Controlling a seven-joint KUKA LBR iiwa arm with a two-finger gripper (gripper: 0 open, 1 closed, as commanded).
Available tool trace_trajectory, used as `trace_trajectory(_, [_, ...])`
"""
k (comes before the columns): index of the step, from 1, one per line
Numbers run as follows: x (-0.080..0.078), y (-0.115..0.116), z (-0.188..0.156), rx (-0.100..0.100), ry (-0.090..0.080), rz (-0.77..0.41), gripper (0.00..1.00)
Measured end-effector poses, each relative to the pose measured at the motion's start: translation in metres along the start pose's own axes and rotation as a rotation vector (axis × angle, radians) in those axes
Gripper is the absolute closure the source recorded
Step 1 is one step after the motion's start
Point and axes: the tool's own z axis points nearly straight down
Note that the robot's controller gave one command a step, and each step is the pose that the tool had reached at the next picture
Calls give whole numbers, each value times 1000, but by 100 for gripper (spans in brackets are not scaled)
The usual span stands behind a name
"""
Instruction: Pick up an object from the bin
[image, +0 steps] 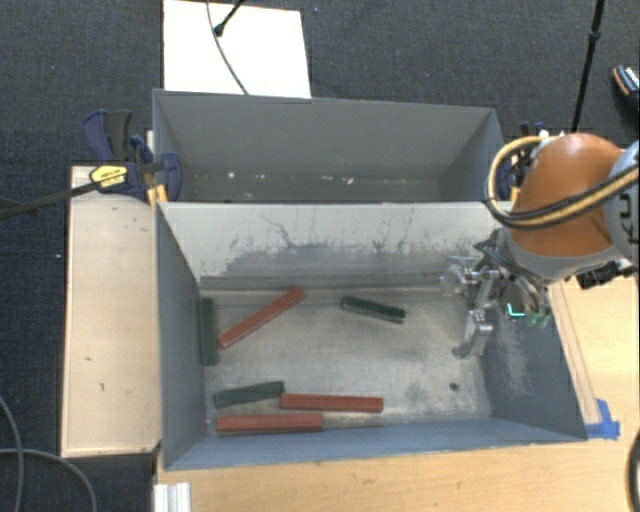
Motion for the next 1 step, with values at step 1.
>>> trace_trajectory(1, [-26, 58, 81, -1, -4, -259, 0])
